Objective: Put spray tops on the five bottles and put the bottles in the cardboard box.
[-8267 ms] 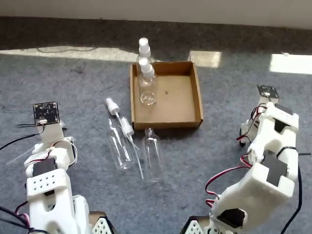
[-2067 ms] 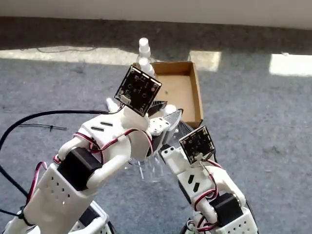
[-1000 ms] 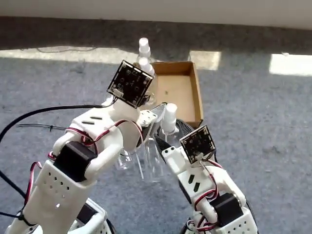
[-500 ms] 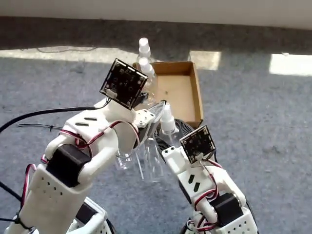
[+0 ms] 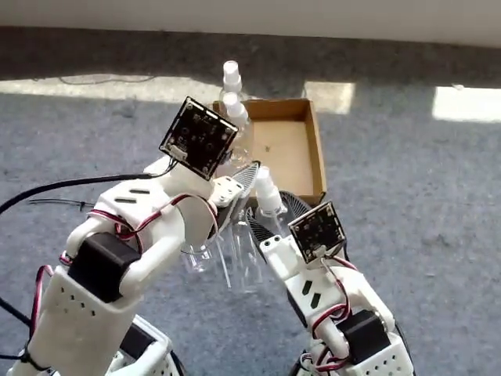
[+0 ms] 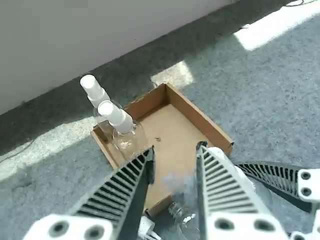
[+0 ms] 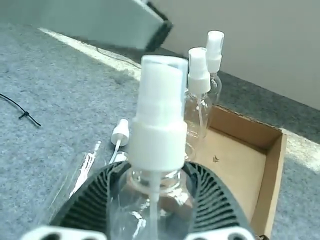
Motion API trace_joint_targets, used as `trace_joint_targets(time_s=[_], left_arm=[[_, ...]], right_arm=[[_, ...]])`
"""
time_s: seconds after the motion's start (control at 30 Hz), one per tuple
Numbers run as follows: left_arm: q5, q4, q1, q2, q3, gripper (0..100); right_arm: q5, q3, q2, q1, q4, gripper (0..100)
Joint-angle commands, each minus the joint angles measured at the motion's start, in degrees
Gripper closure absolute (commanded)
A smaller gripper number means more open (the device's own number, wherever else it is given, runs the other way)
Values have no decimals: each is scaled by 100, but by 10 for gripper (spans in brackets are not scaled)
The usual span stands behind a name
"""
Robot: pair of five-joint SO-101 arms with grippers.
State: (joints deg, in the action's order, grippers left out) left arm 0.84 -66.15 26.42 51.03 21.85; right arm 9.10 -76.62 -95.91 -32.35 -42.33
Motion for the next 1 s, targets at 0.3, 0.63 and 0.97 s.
trace_joint_targets(time_s=[0.3,0.63,0.97], left_arm=[[-659,-1222,-3231,-13,-215,860],[-730,782,-4681,40,3459,859],[-730,2391,-4857,40,4901,859]], right_arm=[[26,154,-4,171,1015,994],[-18,831,2264,295,3433,994],[-26,1763,5587,277,6158,994]])
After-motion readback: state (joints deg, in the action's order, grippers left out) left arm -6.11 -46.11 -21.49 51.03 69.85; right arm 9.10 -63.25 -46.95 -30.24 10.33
